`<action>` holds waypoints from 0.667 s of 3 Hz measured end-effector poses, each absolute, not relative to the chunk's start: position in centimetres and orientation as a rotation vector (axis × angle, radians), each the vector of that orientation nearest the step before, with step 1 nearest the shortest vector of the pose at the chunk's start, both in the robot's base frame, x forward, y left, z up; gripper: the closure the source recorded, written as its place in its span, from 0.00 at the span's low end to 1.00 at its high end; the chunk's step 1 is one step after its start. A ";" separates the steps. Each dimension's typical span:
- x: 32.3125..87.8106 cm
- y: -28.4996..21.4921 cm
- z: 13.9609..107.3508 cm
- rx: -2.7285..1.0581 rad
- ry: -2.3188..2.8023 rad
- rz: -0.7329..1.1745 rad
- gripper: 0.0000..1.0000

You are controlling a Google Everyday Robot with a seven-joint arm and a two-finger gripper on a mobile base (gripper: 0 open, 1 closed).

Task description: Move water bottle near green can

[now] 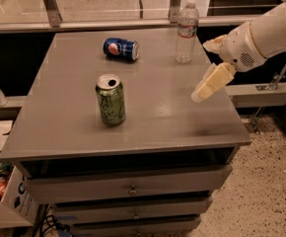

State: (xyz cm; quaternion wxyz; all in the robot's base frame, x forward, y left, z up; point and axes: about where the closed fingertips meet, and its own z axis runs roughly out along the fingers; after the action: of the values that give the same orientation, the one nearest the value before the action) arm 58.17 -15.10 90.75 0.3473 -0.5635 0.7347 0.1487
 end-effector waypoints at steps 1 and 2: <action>59.3 -15.2 91.6 -1.420 1.864 0.376 0.00; 63.5 -15.8 93.4 -1.300 1.784 0.327 0.00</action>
Offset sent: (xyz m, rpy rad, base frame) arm 0.1005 -0.0227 0.0527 0.2019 -0.2912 -0.1658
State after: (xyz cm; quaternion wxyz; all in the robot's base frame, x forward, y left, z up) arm 63.48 -15.82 93.39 0.4396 -0.5234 0.7180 0.1318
